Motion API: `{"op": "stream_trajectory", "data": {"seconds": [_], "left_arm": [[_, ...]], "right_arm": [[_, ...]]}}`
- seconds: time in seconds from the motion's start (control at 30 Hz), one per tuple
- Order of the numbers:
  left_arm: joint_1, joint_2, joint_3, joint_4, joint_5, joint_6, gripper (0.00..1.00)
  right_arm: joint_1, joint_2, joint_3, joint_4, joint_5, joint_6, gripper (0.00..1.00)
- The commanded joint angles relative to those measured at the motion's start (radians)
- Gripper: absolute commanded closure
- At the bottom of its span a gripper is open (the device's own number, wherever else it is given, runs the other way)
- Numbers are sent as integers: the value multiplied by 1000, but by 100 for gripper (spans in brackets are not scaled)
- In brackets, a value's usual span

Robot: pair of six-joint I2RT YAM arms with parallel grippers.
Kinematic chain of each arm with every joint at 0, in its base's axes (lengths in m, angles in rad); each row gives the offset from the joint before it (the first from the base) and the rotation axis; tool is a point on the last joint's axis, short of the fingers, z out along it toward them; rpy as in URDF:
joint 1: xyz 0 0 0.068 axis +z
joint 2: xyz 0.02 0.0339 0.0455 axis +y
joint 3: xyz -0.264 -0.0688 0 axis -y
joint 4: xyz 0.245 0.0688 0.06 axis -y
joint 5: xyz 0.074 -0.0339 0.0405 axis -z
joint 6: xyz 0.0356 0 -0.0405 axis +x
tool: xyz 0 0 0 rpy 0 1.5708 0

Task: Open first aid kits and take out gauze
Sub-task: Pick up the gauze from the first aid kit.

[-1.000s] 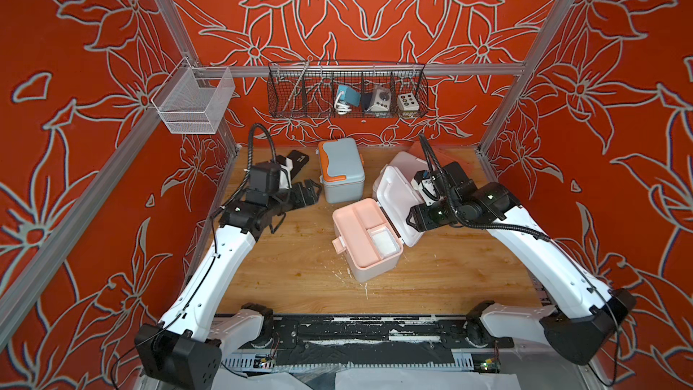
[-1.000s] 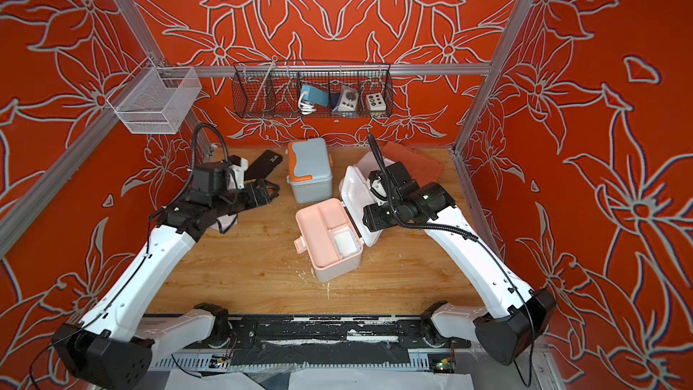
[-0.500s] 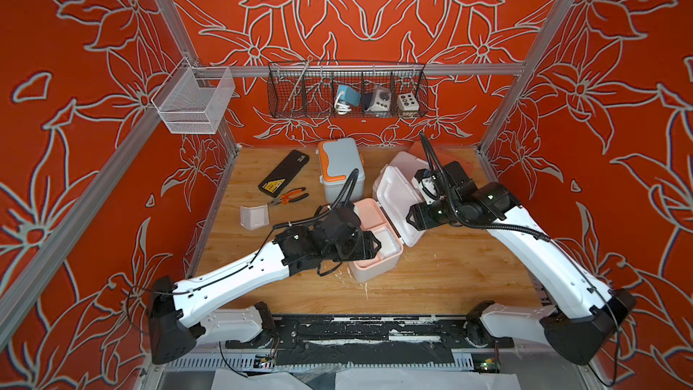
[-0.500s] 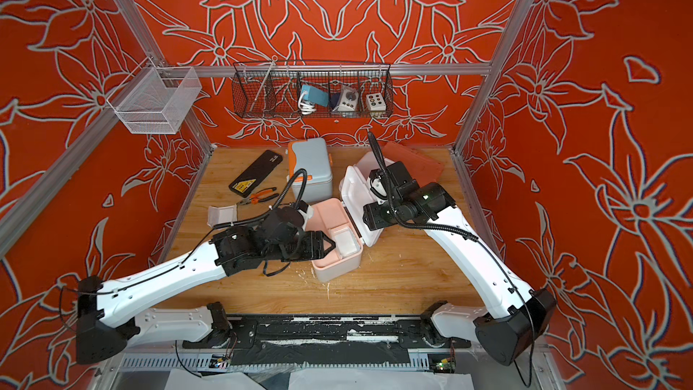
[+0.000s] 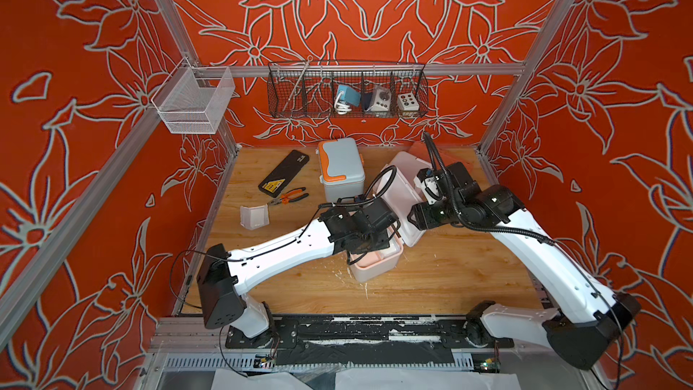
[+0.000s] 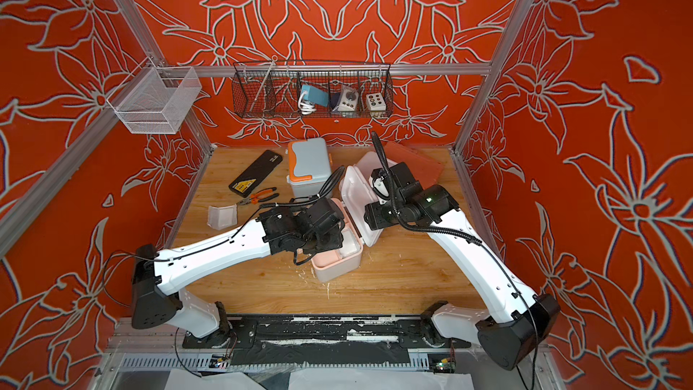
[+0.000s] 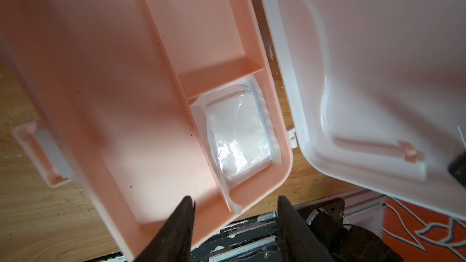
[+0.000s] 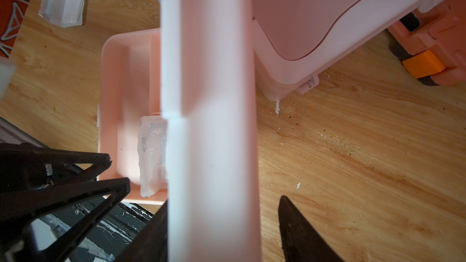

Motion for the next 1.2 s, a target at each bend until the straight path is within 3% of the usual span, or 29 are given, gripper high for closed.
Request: {"op": "stream_trajectory", "data": {"seconds": [0.0,0.37,0.9,1.17], "left_arm": [[-4,41,48,-77,-27,0,53],[-1,156,111,-108,-33,18,59],[13,131,61,-81,-26,27,100],[14,71,94,-83,-47,65,100]], "right_arm": [[-7,-23,-17,4,13,-5,35],[-11,-25,-23,13,-4,-5,36],[-14,-21,-34,23,-17,-5,36],[-15,-25,-37,21,-18,-6,36]]}}
